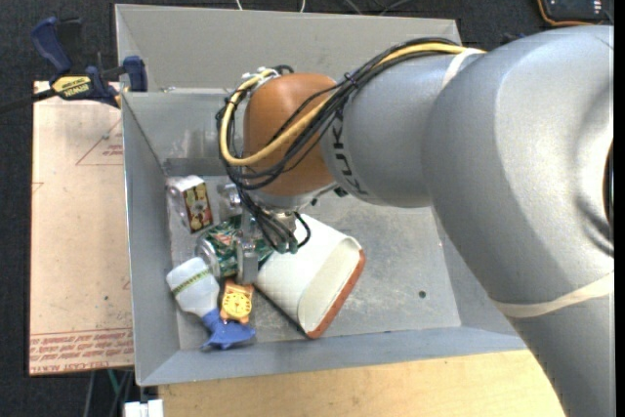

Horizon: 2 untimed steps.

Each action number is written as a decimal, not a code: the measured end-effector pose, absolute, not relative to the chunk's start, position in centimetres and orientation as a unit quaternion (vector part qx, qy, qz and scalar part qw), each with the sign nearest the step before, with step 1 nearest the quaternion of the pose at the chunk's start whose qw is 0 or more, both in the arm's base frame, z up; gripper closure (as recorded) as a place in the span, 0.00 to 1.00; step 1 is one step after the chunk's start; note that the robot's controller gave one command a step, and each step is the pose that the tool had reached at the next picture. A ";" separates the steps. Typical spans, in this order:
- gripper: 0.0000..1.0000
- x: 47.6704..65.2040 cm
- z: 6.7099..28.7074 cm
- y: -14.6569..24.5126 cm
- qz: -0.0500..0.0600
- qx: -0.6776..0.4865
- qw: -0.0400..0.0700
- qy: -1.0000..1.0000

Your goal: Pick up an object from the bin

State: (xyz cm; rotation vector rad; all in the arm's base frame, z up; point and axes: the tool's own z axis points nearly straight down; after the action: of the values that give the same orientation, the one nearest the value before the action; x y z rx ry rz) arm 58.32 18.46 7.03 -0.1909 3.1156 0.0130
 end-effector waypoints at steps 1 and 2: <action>1.00 51.9 7.0 24.5 0.003 0.084 0.015 0.996; 1.00 51.9 7.0 24.5 0.003 0.084 0.015 0.996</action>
Offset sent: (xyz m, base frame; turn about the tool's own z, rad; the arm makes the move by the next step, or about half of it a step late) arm 0.0000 0.0000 0.0000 0.0000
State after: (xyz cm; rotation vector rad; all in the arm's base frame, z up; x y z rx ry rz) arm 51.93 24.47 6.99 0.2612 3.1015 0.0108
